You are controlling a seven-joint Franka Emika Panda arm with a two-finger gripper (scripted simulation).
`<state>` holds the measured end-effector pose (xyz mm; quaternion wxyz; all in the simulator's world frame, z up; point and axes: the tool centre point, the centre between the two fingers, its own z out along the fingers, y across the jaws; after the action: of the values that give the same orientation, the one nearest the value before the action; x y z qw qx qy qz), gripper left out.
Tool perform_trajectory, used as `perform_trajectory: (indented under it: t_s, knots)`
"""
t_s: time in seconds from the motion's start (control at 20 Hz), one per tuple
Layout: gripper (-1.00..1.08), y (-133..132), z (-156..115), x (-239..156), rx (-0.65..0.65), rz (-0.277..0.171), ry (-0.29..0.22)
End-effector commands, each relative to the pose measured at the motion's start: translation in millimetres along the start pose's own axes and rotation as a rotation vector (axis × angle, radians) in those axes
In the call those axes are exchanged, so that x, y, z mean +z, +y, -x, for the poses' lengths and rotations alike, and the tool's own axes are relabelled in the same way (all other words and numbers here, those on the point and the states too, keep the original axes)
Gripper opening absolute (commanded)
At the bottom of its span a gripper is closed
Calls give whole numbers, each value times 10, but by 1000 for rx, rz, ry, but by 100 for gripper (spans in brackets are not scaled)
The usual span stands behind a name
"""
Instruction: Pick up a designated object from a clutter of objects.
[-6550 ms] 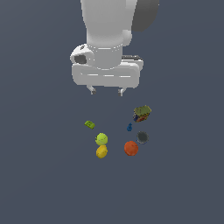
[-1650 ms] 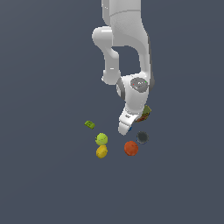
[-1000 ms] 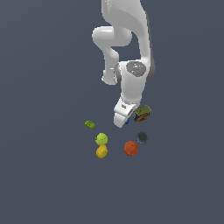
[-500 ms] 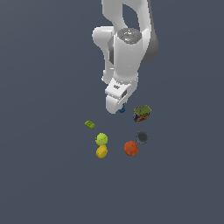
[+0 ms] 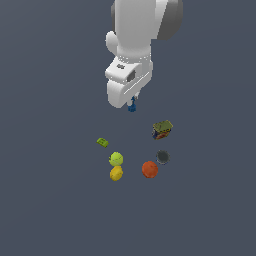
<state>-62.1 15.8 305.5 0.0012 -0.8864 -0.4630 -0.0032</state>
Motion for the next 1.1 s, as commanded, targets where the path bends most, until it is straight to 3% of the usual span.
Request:
perform_trajectory:
  t_s: [0.0,0.55,1.05]
  knots:
    - [-100,33,80,-244,0,-1,-1]
    - [-100,206,361,-1175,1,-1,-4]
    - [-100,295,458,-1544,2,-1,-6]
